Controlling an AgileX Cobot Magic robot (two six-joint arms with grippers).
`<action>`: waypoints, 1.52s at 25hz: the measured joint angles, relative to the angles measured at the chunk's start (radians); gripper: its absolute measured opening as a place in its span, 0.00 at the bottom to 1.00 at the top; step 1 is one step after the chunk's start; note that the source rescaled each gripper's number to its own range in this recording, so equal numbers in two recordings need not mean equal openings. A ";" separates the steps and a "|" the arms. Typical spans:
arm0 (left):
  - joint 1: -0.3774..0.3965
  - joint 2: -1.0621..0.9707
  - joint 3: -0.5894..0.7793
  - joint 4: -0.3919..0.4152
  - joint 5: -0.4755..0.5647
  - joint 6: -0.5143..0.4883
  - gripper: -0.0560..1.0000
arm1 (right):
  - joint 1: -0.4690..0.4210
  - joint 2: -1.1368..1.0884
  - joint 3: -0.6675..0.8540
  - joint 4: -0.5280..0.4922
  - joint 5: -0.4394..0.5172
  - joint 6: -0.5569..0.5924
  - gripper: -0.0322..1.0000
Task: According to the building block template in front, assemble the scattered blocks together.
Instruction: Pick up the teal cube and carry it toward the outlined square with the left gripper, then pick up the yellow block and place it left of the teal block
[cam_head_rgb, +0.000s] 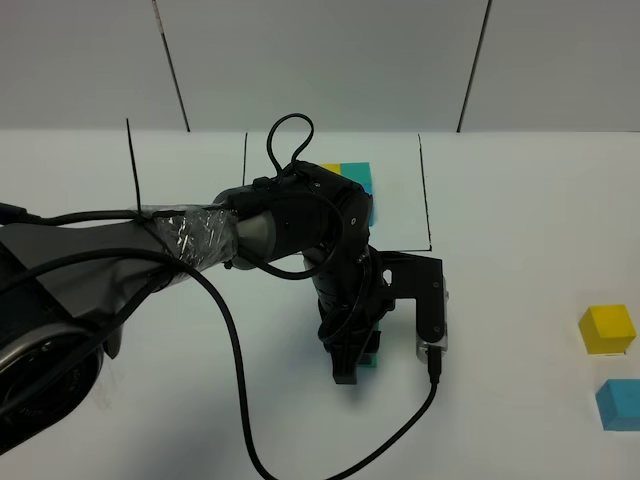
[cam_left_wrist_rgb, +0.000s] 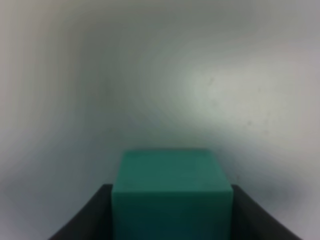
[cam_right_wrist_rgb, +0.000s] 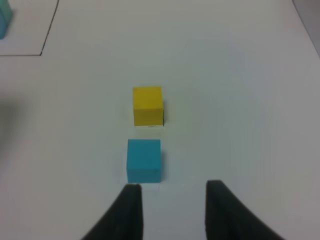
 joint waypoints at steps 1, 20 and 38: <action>0.000 0.000 0.000 0.000 0.001 0.000 0.31 | 0.000 0.000 0.000 0.000 0.000 0.000 0.03; 0.043 -0.432 0.000 0.322 0.044 -0.508 1.00 | 0.000 0.000 0.000 0.000 0.000 -0.001 0.03; 0.421 -1.258 0.045 0.404 0.369 -0.840 1.00 | 0.000 0.000 0.000 0.000 0.000 0.000 0.03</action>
